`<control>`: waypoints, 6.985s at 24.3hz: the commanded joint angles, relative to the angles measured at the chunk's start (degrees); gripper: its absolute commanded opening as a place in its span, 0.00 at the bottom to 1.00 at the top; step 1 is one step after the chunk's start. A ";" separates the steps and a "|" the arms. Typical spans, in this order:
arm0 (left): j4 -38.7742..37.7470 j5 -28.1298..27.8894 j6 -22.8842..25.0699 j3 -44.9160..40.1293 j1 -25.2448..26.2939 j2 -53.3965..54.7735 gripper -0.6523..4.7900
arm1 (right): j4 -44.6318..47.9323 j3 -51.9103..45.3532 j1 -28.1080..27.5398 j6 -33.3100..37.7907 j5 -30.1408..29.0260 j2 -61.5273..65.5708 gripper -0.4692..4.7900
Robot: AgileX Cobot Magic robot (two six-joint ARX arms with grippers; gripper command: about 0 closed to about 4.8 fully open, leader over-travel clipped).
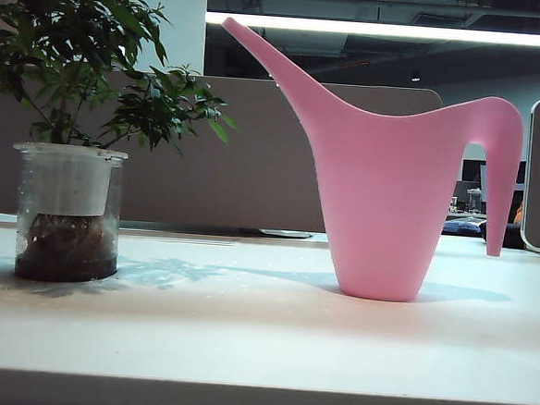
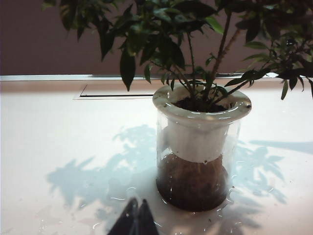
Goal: Pick up the watering can from the table, water the potted plant, and put the can back.
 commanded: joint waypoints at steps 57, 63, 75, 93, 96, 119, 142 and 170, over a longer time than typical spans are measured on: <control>-46.40 2.51 0.52 66.20 -23.10 39.91 0.11 | -39.10 55.65 8.17 1.22 1.57 43.04 0.10; -44.59 1.38 0.85 66.18 -24.68 41.35 0.11 | -36.50 55.43 8.20 1.18 1.44 46.34 0.65; -40.74 0.98 2.82 66.20 -25.97 41.33 0.11 | -18.14 43.25 8.31 1.64 1.20 59.34 1.00; -38.64 -1.57 4.31 66.18 -25.92 41.44 0.11 | 17.29 39.52 8.28 4.44 1.66 83.32 0.90; -38.62 -1.57 5.25 66.18 -25.92 41.44 0.11 | 17.92 39.50 8.28 4.42 3.61 83.95 0.73; -37.35 -1.53 5.22 66.18 -25.92 41.44 0.11 | 42.10 39.93 -3.54 -0.90 -25.66 92.85 0.83; -38.51 -1.51 5.20 66.16 -25.94 41.38 0.11 | 47.89 50.23 -3.50 3.50 -27.30 104.61 0.40; -40.09 -0.42 4.79 66.18 -25.97 41.22 0.11 | 16.35 69.83 14.10 -21.75 10.86 81.77 0.31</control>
